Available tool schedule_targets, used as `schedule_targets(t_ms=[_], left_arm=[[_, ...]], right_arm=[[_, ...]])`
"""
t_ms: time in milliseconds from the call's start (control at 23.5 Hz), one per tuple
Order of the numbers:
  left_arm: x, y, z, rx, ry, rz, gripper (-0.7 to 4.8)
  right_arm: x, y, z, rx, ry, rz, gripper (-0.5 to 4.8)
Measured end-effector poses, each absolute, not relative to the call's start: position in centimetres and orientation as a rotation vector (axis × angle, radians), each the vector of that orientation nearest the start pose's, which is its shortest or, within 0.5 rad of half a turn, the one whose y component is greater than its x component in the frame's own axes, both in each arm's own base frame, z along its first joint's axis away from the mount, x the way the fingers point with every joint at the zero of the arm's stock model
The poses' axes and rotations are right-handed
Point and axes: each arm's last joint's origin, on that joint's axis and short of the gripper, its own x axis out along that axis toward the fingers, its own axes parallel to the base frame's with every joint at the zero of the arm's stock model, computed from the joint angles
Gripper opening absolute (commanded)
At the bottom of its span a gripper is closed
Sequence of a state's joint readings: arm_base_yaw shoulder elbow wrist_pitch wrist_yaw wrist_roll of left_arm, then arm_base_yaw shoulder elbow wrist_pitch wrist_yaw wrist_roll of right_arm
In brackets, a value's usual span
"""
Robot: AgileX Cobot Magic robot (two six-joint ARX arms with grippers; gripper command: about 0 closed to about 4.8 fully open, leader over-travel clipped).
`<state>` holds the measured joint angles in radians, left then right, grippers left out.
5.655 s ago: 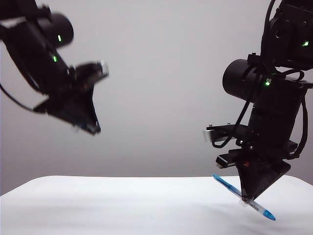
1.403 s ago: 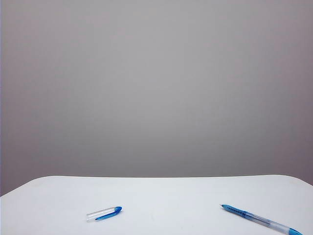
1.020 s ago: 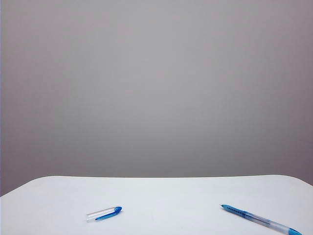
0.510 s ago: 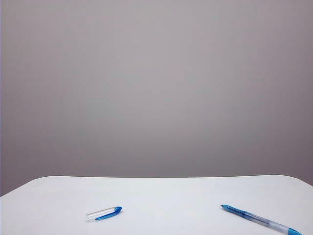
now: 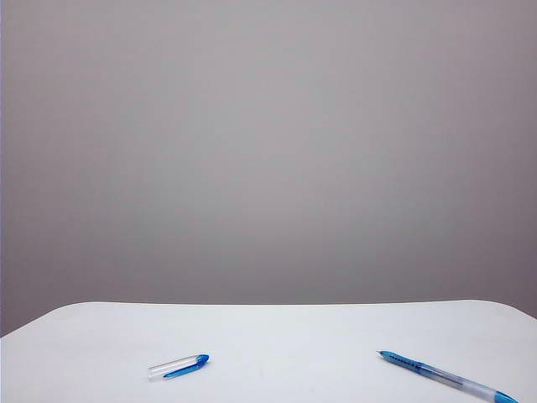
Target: Pick up the pen and remove the cap.
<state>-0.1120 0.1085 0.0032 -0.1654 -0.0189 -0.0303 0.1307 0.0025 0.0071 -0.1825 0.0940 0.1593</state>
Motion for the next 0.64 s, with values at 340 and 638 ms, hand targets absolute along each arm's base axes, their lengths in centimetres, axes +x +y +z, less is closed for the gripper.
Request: schedule_targets(t_ms=[340,638], left_arm=[[10.00,-1.05,13.98,-0.011,0.275,-0.080,-0.05],[10.00,-1.05,13.98,-0.011,0.275,-0.080,-0.05]], right_arm=[[9.53,1.03,14.82,0.141,0.181,0.041,-0.01],[9.53,1.03,14.82,0.141,0.181,0.041,-0.01]])
